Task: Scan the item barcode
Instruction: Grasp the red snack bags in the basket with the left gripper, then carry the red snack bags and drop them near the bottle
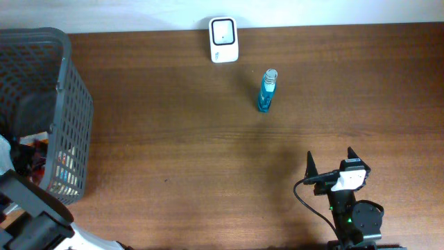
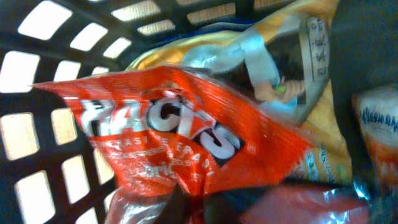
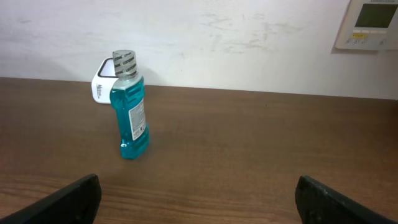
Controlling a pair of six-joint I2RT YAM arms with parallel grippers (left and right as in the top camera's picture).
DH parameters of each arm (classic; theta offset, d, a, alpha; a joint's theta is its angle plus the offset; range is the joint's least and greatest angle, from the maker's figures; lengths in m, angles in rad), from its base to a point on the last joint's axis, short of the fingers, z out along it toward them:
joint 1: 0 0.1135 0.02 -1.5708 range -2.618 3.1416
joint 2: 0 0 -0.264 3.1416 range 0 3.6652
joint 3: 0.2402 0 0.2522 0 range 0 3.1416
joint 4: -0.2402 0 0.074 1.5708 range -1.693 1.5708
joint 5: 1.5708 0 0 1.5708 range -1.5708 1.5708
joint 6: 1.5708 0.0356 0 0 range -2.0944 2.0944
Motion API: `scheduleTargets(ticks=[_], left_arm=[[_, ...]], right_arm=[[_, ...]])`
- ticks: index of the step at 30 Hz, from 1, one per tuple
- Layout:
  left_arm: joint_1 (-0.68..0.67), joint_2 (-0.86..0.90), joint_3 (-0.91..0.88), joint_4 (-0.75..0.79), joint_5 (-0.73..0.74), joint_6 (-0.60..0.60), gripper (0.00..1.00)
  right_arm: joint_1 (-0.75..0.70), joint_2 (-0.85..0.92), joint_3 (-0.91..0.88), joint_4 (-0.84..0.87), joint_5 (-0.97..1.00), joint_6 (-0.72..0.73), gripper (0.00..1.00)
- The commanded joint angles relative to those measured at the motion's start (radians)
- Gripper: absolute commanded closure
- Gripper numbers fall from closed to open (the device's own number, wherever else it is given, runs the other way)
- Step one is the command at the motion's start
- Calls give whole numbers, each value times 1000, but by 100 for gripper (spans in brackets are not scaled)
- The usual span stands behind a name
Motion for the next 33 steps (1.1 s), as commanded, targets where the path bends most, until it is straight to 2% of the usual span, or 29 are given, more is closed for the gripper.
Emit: scheduleTargets(ticks=[1,3,6,10,17,21,24,29,33], left_arm=[[12,2,101,-50,124,-11,100],[11,-12,179,-84,204,-11,100],[10,-48,255,-109,238,-11,100],[10,-186,317,-106,272,-11,100],[-18,-445,323,48,484,-11,100],[-217,-575,323,145,496,-11,100],[-407,-587,322,147,496,-11,100],[-736,-470,320,144,496,-11,100],[-916,-305,320,153,494,19,100]], right_arm=[[6,-6,-8,-3,5,4,2],[6,-6,-8,-3,5,4,2],[6,-6,-8,-3,5,4,2],[6,-6,-8,-3,5,4,2],[6,-6,-8,-3,5,4,2],[6,-6,-8,-3,5,4,2],[6,-6,-8,-3,5,4,2],[6,-6,-8,-3,5,4,2],[6,-6,-8,-3,5,4,2]])
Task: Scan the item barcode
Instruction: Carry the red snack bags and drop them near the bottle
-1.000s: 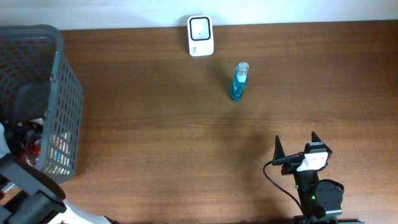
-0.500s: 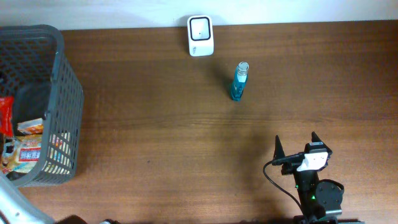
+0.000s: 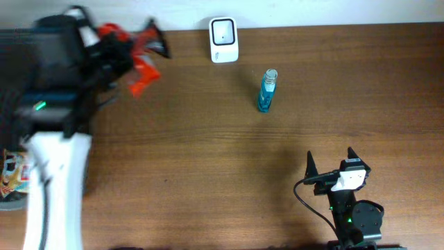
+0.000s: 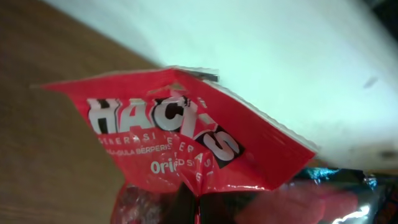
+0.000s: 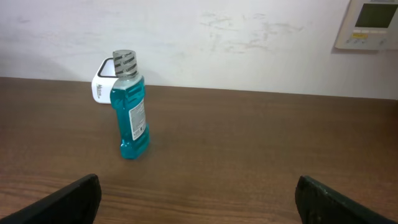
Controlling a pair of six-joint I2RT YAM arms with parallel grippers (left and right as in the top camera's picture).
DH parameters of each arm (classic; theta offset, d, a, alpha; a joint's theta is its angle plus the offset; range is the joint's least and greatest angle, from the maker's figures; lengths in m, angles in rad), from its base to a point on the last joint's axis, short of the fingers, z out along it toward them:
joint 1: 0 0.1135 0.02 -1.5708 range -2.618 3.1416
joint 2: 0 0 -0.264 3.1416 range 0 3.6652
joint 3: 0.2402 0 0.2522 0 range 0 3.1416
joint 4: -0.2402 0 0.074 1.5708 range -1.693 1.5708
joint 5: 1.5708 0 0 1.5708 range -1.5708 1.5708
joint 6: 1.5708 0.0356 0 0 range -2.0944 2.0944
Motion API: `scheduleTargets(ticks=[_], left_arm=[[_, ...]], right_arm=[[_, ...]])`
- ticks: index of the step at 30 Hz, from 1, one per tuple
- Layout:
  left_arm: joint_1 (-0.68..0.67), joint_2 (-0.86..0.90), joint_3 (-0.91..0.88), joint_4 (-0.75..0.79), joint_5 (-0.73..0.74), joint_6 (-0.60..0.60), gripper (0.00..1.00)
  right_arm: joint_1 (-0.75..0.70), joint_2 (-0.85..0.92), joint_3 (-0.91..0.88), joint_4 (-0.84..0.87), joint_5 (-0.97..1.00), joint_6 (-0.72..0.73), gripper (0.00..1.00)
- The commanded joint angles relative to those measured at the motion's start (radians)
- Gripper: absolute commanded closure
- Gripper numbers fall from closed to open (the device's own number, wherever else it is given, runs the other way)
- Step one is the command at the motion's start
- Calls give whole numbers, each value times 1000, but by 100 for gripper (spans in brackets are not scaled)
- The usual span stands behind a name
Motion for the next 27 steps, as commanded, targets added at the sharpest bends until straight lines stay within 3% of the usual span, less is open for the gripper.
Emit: scheduleTargets(ticks=[1,5,14,17,18,19,27], left_arm=[[-129,135,17,29,-10,42,100],[-239,347,17,44,-200,51,100],[-351,639,17,149,-203,85,97],[-372,652,18,171,-203,119,47],[-371,652,29,173,-203,164,23],[-371,649,45,160,-201,210,18],[-298,479,225,-23,-203,243,18]], right_arm=[[6,-6,-8,-3,6,5,2],[6,-6,-8,-3,5,5,2],[6,-6,-8,-3,5,5,2],[6,-6,-8,-3,5,5,2],[6,-6,-8,-3,5,5,2],[6,-6,-8,-3,5,5,2],[6,-6,-8,-3,5,5,2]])
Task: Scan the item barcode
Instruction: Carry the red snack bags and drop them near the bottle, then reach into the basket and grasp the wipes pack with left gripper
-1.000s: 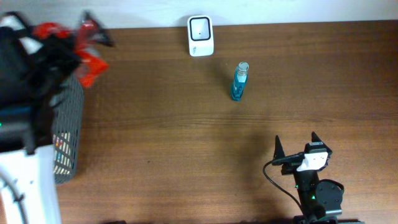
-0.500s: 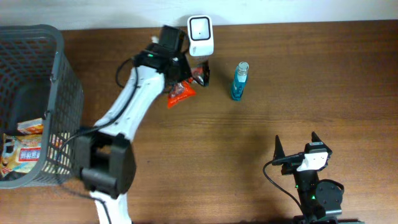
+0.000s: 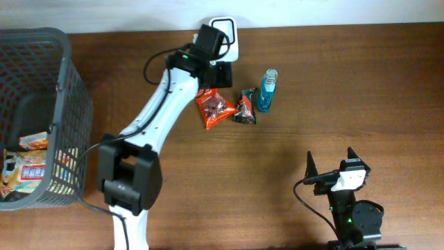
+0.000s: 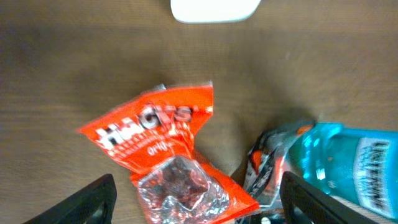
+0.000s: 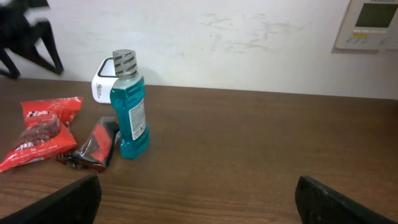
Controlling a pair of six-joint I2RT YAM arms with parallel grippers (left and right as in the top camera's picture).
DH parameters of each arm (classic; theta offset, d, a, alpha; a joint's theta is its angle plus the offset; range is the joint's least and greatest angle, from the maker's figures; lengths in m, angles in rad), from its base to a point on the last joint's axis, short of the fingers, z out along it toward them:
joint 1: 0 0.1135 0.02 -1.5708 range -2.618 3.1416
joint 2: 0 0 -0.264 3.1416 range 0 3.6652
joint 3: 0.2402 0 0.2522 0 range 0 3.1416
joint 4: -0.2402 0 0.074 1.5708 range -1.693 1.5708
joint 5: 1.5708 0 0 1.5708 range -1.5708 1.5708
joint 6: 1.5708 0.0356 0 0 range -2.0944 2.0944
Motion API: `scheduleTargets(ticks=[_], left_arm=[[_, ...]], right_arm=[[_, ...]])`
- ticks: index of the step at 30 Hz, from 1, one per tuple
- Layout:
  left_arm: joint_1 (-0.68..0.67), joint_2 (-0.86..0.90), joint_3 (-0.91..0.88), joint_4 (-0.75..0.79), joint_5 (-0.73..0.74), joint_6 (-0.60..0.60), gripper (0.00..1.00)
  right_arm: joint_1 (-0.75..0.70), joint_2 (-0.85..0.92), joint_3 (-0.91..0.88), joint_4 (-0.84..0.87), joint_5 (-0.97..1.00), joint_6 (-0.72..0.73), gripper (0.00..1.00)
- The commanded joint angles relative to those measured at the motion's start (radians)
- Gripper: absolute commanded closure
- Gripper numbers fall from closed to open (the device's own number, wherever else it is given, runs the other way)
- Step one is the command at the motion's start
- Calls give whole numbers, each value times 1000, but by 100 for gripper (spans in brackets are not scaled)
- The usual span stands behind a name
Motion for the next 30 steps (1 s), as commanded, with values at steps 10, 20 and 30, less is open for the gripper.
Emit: scheduleTargets(ticks=[10,20,30], left_arm=[[735,-635,86,-206,-37,35,0],[1036,-436,-38,-266,-38,-143,1],[1036,-222,-38,-343,-87,-142,1]], right_arm=[[6,-6,-8,-3,5,4,2],[6,-6,-8,-3,5,4,2],[6,-6,-8,-3,5,4,2]])
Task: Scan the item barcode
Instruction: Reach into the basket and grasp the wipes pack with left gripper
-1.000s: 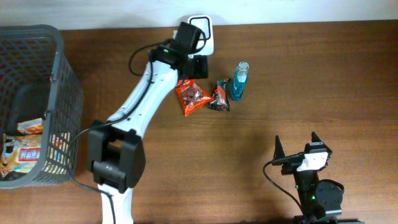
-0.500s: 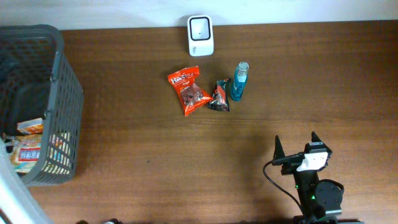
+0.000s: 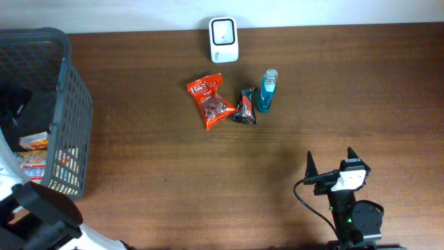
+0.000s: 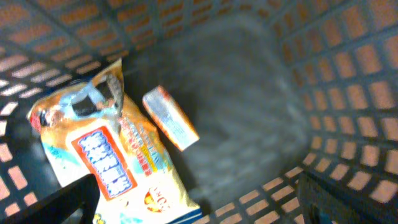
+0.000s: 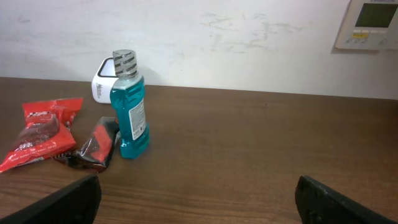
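A white barcode scanner [image 3: 223,31] stands at the table's back edge. In front of it lie a red snack bag [image 3: 210,102] and a small dark packet [image 3: 244,106], next to an upright blue bottle [image 3: 266,90]. The right wrist view shows the same bottle [image 5: 129,106] and red bag [image 5: 43,130]. My left gripper [image 4: 199,208] is open inside the grey basket [image 3: 76,104], above a yellow snack bag [image 4: 118,155] and a small orange packet [image 4: 171,118]. My right gripper [image 3: 331,170] stands open and empty at the front right of the table.
The basket's mesh walls [image 4: 348,93] surround the left gripper on all sides. A white wall with a thermostat [image 5: 373,22] runs behind the table. Bare wooden tabletop [image 3: 173,173] lies between the basket and the right arm.
My left gripper was open over the red bag near the scanner; now it is open inside the basket over the yellow bag. The red bag, dark packet and bottle lie unchanged.
My left gripper was in the basket, shut on the red bag. Then it held the bag in the air at the table's back edge. Then it was open, with the bag and a dark packet on the table beside the bottle. Now it is in the basket again.
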Controlling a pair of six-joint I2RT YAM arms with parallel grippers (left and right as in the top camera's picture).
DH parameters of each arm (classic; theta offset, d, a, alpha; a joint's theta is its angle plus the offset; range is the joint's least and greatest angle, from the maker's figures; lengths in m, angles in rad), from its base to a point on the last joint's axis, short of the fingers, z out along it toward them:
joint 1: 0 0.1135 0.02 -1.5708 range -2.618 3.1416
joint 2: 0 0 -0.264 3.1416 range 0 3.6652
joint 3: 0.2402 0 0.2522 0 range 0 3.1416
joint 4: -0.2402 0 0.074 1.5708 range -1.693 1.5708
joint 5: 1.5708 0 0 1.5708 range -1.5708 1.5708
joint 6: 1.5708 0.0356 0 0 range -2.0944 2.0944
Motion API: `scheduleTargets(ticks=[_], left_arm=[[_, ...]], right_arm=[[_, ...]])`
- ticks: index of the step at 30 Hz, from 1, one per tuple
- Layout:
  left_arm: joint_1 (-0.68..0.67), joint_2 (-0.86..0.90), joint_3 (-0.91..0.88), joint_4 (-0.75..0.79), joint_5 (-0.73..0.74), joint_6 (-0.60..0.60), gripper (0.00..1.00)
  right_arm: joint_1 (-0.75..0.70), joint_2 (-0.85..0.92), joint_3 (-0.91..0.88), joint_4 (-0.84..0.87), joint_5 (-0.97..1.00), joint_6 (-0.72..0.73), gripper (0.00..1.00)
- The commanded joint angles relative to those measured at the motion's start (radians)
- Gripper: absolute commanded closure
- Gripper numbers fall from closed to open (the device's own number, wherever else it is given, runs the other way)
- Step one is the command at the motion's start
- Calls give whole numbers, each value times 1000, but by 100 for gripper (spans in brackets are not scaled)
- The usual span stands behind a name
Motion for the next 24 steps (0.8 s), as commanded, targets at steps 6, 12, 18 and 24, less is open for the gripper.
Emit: scheduleTargets(ticks=[6,12,18,24], left_arm=[[3,51,-67,-47,-115,-113,1],[2,79,-208,-4,-111,-154,1],[2,152,-287,5,-80,-154,1],[1,211,-291,27,-81,-154,27]], right_arm=[[6,-6,-8,-3,5,4,2],[6,-6,-8,-3,5,4,2],[6,-6,-8,-3,5,4,2],[6,-6,-8,-3,5,4,2]])
